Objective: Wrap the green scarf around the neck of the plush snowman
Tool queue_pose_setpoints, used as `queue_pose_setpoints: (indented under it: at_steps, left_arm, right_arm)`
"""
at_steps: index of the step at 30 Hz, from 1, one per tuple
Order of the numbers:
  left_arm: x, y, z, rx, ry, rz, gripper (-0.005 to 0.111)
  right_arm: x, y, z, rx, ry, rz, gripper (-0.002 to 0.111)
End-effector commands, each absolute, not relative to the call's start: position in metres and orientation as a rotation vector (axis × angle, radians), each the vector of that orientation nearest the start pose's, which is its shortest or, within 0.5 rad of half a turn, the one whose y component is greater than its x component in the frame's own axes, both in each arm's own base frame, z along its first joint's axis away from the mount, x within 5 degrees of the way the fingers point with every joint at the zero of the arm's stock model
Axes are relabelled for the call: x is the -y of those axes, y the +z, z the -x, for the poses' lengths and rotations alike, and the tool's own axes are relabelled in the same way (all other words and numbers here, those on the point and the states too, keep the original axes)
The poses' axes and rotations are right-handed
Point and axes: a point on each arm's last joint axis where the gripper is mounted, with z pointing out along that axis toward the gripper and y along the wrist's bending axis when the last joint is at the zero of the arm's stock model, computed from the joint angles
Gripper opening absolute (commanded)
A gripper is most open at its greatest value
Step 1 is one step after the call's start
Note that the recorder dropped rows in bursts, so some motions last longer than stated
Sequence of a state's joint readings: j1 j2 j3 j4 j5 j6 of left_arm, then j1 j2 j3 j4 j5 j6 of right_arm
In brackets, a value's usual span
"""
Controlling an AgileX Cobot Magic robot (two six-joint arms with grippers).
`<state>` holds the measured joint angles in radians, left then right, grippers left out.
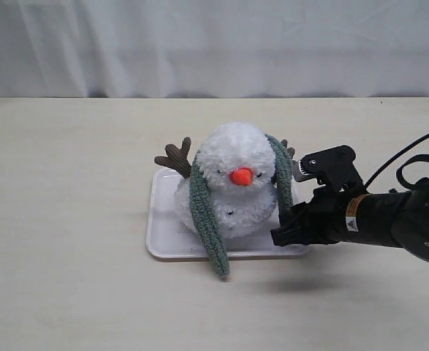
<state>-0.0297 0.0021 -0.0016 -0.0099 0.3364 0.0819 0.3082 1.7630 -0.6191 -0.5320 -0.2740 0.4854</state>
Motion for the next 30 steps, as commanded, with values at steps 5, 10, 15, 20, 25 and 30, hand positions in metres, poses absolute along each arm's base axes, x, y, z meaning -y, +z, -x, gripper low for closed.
queue_pose_setpoints:
  at_steps: [5, 10, 15, 20, 25, 30]
  left_arm:
    - [0.002, 0.184, -0.054, -1.805, 0.024, -0.1, 0.0]
    - [0.002, 0.184, -0.054, -1.805, 0.024, -0.1, 0.0]
    - [0.002, 0.184, -0.054, -1.805, 0.024, -0.1, 0.0]
    - [0.002, 0.184, -0.054, -1.805, 0.024, -0.1, 0.0]
    - [0.002, 0.184, -0.054, -1.805, 0.024, -0.1, 0.0]
    - [0.002, 0.184, -0.054, -1.805, 0.024, -0.1, 0.0]
  right_arm:
    - [-0.106, 0.11, -0.28, -2.355, 0.375, 0.435, 0.024]
    - [-0.105, 0.112, -0.28, -2.365, 0.366, 0.419, 0.004]
    - [-0.102, 0.121, -0.277, -2.393, 0.351, 0.39, 0.004]
    - [-0.104, 0.14, -0.27, -2.39, 0.412, 0.378, 0.004]
    - [-0.12, 0.162, -0.251, -2.448, 0.737, 0.421, 0.004]
    - [-0.126, 0.161, -0.24, -2.557, 0.9, 0.353, 0.004]
